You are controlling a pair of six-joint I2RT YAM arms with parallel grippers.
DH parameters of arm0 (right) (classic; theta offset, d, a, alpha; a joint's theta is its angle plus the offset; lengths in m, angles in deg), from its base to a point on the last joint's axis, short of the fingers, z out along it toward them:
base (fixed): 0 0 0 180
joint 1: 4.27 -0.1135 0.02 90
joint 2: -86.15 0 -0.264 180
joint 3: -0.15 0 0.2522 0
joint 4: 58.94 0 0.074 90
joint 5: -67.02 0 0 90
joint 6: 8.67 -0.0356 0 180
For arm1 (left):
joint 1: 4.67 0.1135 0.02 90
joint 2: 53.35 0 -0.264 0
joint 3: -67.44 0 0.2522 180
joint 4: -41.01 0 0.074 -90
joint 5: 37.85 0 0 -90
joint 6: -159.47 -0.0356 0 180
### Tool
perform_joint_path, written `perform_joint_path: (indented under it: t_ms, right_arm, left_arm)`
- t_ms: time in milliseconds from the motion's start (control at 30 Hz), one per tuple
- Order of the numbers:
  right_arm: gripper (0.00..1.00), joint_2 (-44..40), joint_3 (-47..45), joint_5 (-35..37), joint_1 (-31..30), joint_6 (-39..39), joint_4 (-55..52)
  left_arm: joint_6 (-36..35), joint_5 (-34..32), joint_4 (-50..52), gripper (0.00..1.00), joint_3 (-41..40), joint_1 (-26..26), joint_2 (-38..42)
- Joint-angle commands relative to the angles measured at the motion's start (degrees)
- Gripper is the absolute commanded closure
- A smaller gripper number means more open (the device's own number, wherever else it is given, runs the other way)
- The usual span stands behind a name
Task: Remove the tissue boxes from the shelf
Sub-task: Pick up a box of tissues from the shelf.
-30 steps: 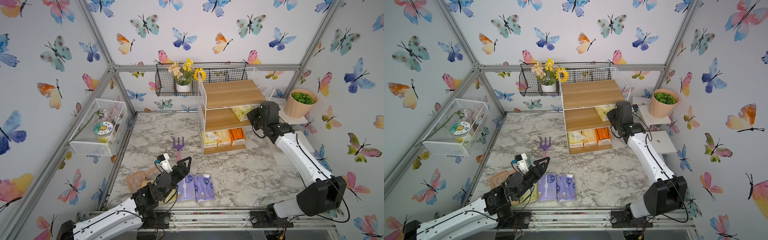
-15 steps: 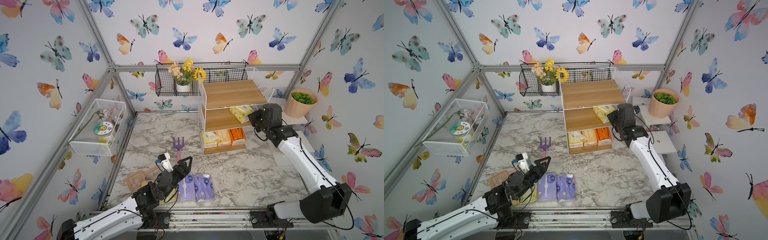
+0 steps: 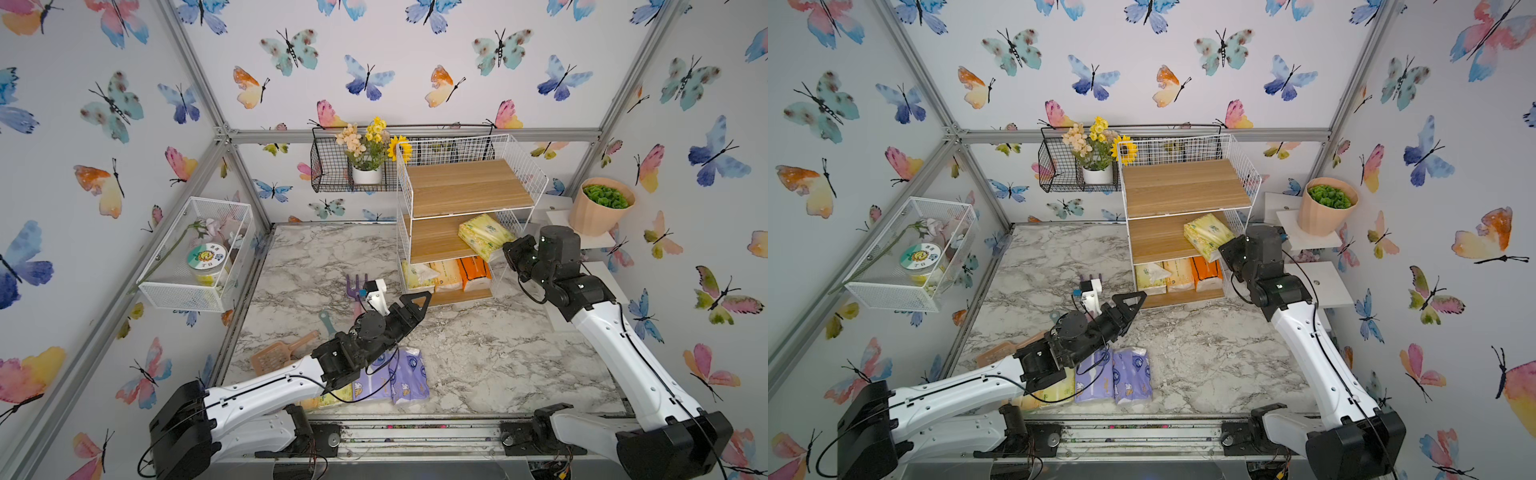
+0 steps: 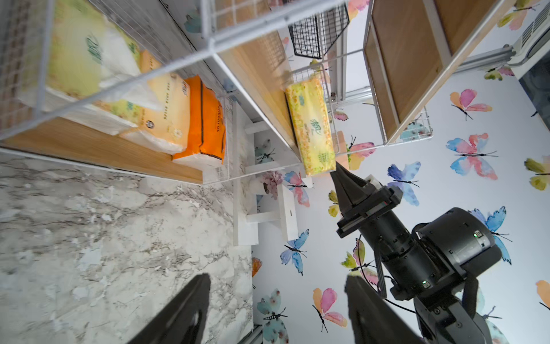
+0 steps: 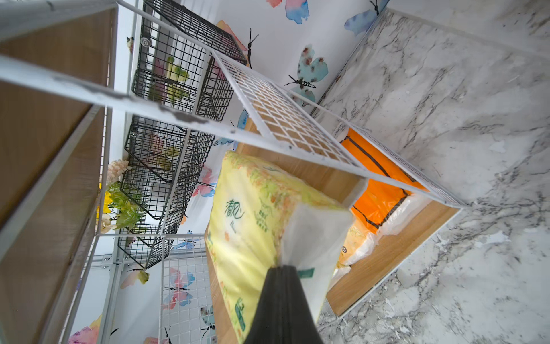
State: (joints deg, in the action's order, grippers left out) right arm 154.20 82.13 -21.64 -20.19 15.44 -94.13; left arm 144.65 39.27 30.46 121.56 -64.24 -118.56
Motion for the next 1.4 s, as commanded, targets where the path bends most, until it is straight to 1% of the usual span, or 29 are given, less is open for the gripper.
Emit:
perform_joint_path:
  t_ms: [0,100,233,300,367,433,600,833,1000,1200,1367]
  right_arm:
    - [0.99,-1.5,-1.0,-2.5,0.3,1.3,0.8]
    - [0.99,-2.0,-1.5,-3.3,0.4,1.4,1.0]
    - [0.99,-2.4,-2.3,-4.1,0.3,1.6,1.1]
    - [0.99,-2.8,-2.6,-4.5,0.3,1.7,1.2]
    - [0.99,-3.1,-3.1,-5.2,0.4,1.8,1.2]
    - [0.99,-3.4,-3.4,-5.6,0.4,1.9,1.2]
    - [0.99,-4.8,-4.7,-6.5,0.3,2.2,1.1]
    - [0.99,-5.8,-5.5,-8.7,0.3,3.8,1.1]
    - [0.99,-6.3,-5.3,-8.8,0.4,5.1,0.3]
    - [0.99,-6.3,-5.3,-10.3,0.3,6.3,-0.6]
    - [0.99,-7.3,-5.5,-11.1,0.3,6.6,-1.4]
  left_arm:
    - [1.8,3.5,-5.1,0.23,5.7,-0.3,-5.2]
    - [3.5,2.3,-4.4,0.23,10.3,-0.2,-10.3]
    - [5.1,2.1,-7.2,0.21,14.7,0.2,-16.6]
    - [7.7,2.5,-5.6,0.21,17.1,0.7,-19.4]
    - [9.5,3.2,-6.8,0.21,18.4,0.9,-21.9]
    - [9.7,4.1,-8.3,0.21,20.2,1.0,-24.2]
    - [8.8,4.3,-7.4,0.19,26.0,1.6,-28.8]
    - [8.8,7.8,-9.0,0.18,32.8,3.3,-35.9]
    - [11.3,9.8,-8.6,0.17,35.9,4.0,-39.6]
    - [12.8,10.2,-8.3,0.16,38.2,4.4,-41.9]
    - [12.6,10.1,-7.6,0.25,39.8,4.4,-42.8]
